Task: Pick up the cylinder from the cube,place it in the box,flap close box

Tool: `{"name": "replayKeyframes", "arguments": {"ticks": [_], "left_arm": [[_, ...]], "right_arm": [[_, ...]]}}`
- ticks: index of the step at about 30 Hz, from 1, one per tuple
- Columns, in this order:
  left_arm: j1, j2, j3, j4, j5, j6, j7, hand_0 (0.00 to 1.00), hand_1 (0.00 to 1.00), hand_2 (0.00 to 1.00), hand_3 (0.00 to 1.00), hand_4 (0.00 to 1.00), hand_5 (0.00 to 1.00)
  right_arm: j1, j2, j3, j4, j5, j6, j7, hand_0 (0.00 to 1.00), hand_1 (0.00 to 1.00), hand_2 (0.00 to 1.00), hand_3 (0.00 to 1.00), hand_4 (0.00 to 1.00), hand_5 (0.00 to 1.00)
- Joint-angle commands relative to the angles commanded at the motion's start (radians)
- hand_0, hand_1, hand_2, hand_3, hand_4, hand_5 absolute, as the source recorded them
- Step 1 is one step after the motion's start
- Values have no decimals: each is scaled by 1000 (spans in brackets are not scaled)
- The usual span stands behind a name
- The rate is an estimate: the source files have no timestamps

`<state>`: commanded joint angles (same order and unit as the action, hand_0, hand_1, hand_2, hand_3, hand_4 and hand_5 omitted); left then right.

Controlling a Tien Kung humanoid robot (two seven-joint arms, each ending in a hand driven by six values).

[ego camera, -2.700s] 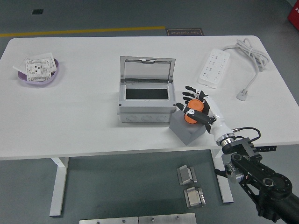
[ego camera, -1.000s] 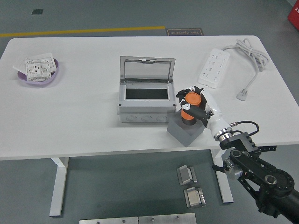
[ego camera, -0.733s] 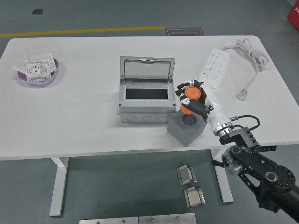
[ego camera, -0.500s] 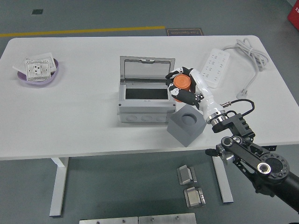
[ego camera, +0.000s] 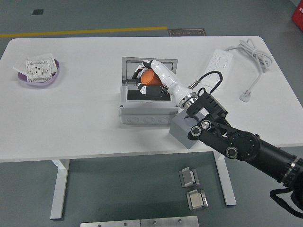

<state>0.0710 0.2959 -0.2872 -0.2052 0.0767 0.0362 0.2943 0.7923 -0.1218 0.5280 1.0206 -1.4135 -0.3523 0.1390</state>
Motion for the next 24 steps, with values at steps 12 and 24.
{"name": "replayKeyframes", "arguments": {"ticks": [12,24], "left_arm": [[-8,5,11,0,-6,-3,2,932,896,899,961,998,604],[-13,7,13,0,-3,-4,2,932,898,898,962,998,602]], "right_arm": [[204,76,-236,-262,70,0,19,2,70,199,156,2,2],[239,122,-379,-449,210,0,26,19,82,208,163,2,2]]}}
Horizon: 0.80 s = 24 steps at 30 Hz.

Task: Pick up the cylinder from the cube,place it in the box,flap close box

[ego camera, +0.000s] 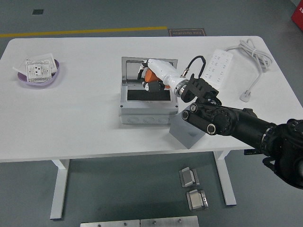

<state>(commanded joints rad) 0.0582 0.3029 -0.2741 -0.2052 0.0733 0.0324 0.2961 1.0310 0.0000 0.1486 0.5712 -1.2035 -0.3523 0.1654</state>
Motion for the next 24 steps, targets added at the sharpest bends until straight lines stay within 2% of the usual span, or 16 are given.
{"name": "replayKeyframes", "arguments": {"ticks": [2,7,8,13,14,19,20,24], "left_arm": [[-1,0,-1,0,3,0,0,932,897,899,962,998,603],[-4,-1,-4,-1,10,0,-1,932,897,899,962,998,603],[-5,-1,-5,-1,11,1,-1,932,898,899,962,998,604],[-6,0,-6,-2,16,1,-1,932,898,899,962,998,604],[-6,0,-5,-2,15,1,-1,932,899,899,963,998,606],[-6,-1,-4,-2,16,1,-2,932,899,899,963,998,606],[-6,-2,-5,-2,17,1,-2,932,900,899,963,998,607],[-8,-3,-7,-2,20,1,-2,932,900,899,963,998,607]], "right_arm": [[-1,0,6,0,-3,5,-1,40,101,223,201,2,2],[2,0,7,-1,-8,27,4,40,101,223,201,2,2],[2,0,7,-2,-10,34,7,95,146,290,275,8,21],[-1,0,-1,-15,-10,69,25,95,146,290,275,8,21],[-2,0,-2,-17,-10,74,29,314,354,519,621,406,35],[-8,0,1,-24,-19,88,45,314,354,519,621,406,35],[-9,0,2,-24,-21,88,47,479,561,625,701,517,214],[-12,0,12,-21,-37,84,53,479,561,625,701,517,214]]}}
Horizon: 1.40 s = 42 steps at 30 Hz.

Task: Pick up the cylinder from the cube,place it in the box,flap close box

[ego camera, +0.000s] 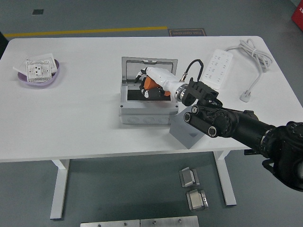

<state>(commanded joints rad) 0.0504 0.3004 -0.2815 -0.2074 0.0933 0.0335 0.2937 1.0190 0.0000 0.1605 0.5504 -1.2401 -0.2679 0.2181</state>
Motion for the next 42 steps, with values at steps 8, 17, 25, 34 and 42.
{"name": "replayKeyframes", "arguments": {"ticks": [8,17,25,34,42], "left_arm": [[-3,-6,-4,-2,8,0,0,931,900,900,963,998,608],[-6,-8,-18,-4,26,0,0,931,899,899,963,998,608],[1,-14,-20,-4,25,0,0,931,900,895,963,998,608],[6,-17,-18,-3,16,0,-1,930,899,889,963,998,607],[5,-14,-10,-2,7,-1,0,929,897,889,963,998,607]], "right_arm": [[-14,0,15,10,-28,-23,3,694,656,683,814,875,287],[-28,0,16,11,-30,-24,7,713,653,674,814,956,363],[-91,-59,150,132,-92,-8,-32,714,654,670,818,967,381],[-107,-148,324,337,-145,54,-101,715,648,660,815,982,416],[-19,-163,361,373,-139,78,-117,707,645,664,815,976,424]]}}
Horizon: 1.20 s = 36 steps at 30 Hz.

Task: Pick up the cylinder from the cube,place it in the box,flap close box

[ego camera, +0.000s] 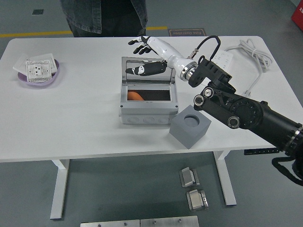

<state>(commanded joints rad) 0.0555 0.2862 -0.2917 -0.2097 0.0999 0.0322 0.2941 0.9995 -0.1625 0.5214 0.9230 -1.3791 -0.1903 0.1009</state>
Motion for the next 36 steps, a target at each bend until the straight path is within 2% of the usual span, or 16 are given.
{"name": "replayKeyframes", "arguments": {"ticks": [5,7,8,13,14,19,20,27,36], "left_arm": [[-2,3,11,0,-10,-1,1,930,897,888,963,998,604],[-4,4,14,0,-12,-1,1,930,897,888,963,998,604],[-5,5,14,0,-11,-1,1,929,896,886,962,998,604],[-11,8,16,0,-11,-2,0,929,896,886,962,998,604],[-12,9,18,0,-12,-2,0,929,896,886,961,998,604],[-17,13,22,-1,-12,-1,-1,929,896,886,961,998,604],[-18,14,22,-1,-11,-1,-1,928,896,886,961,998,604],[-20,13,25,-1,-11,-1,-3,927,896,885,961,998,604],[-22,11,18,-2,-2,-2,-5,926,896,885,961,998,604]], "right_arm": [[60,18,-34,-73,48,28,4,705,644,664,814,975,433],[85,32,-60,-113,70,48,5,705,644,664,814,975,433],[99,39,-76,-138,84,59,6,659,639,667,815,973,437],[144,70,-151,-239,150,82,16,659,639,667,815,973,437],[152,76,-169,-260,167,83,19,707,689,734,813,988,476],[173,98,-243,-340,235,86,31,707,689,734,813,988,476],[173,101,-256,-350,246,85,33,802,759,776,788,998,535],[161,106,-298,-371,268,82,42,808,767,777,786,998,549],[137,100,-295,-348,239,77,46,806,768,776,783,998,542]]}}
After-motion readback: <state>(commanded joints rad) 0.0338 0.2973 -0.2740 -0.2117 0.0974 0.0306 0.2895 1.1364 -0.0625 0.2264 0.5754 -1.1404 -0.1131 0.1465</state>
